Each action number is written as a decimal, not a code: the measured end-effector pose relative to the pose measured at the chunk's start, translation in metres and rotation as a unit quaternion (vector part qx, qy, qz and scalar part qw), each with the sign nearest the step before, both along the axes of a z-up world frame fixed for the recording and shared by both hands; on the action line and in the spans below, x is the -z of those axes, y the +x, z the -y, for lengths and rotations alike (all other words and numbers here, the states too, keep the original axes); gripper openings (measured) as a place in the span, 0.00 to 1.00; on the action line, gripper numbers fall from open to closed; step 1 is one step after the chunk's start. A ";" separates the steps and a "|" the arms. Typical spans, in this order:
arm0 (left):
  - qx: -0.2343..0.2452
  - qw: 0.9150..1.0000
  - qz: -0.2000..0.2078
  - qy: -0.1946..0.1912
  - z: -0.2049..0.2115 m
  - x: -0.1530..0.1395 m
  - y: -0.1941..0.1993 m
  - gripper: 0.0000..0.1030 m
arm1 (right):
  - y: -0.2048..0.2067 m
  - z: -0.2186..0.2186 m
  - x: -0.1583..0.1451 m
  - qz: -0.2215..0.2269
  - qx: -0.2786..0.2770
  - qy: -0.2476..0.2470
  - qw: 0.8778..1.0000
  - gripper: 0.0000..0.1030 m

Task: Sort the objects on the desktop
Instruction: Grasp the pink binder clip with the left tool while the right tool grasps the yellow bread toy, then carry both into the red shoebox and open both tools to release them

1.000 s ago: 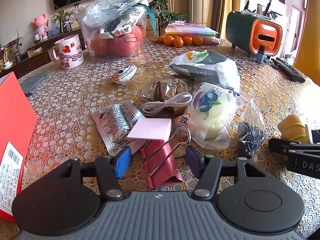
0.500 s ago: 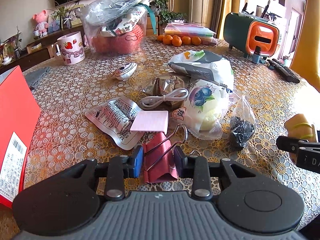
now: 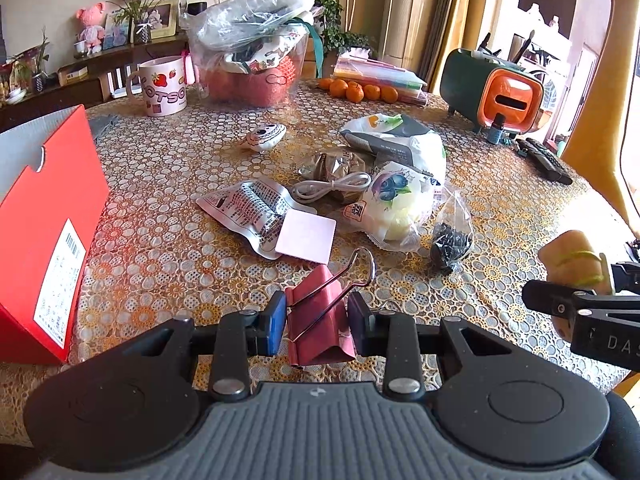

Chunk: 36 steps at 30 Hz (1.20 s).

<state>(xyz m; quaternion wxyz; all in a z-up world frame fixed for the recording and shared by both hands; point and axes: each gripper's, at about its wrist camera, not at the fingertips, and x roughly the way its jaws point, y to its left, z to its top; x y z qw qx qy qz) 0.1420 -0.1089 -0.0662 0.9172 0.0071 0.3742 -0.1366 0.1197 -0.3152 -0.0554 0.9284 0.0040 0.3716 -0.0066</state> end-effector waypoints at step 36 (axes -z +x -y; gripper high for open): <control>-0.116 0.990 0.073 0.004 -0.236 -0.115 -0.052 0.31 | -0.010 -0.218 -0.112 0.074 -0.244 -0.001 0.967 0.52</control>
